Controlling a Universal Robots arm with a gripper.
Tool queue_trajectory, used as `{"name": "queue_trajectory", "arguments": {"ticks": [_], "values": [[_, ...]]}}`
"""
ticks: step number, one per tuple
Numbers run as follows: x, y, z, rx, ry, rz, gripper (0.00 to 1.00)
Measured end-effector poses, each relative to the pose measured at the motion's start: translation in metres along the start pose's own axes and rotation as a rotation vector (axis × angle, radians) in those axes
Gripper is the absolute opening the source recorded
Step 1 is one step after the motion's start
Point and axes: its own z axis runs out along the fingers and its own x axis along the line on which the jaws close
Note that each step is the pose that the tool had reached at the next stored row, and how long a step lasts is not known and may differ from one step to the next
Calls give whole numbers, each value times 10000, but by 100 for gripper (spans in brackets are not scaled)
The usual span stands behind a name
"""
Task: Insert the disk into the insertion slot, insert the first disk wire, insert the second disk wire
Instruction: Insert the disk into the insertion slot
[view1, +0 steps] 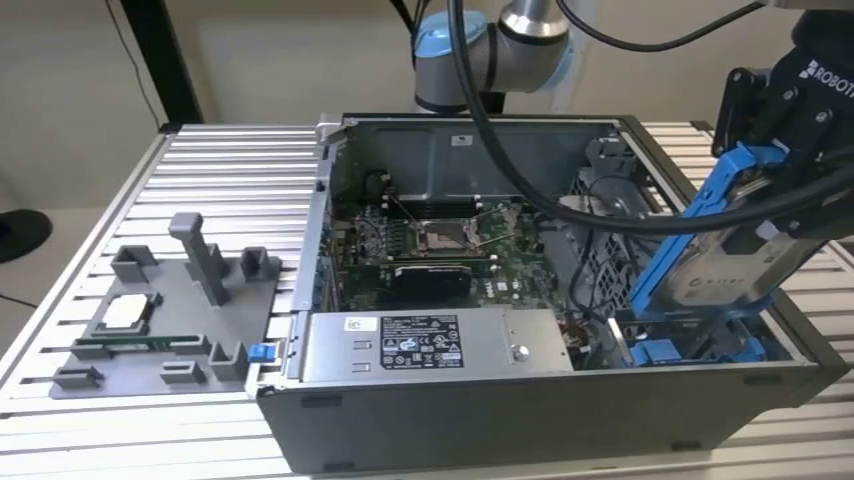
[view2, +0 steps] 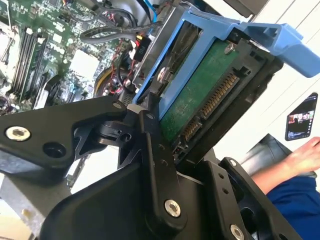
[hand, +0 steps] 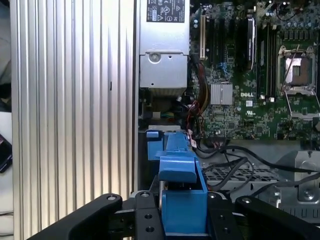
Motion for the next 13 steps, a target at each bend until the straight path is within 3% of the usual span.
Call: {"name": "queue_trajectory", "arguments": {"ticks": [13], "values": [[-3, -45, 195, -9, 12, 1, 0]]}}
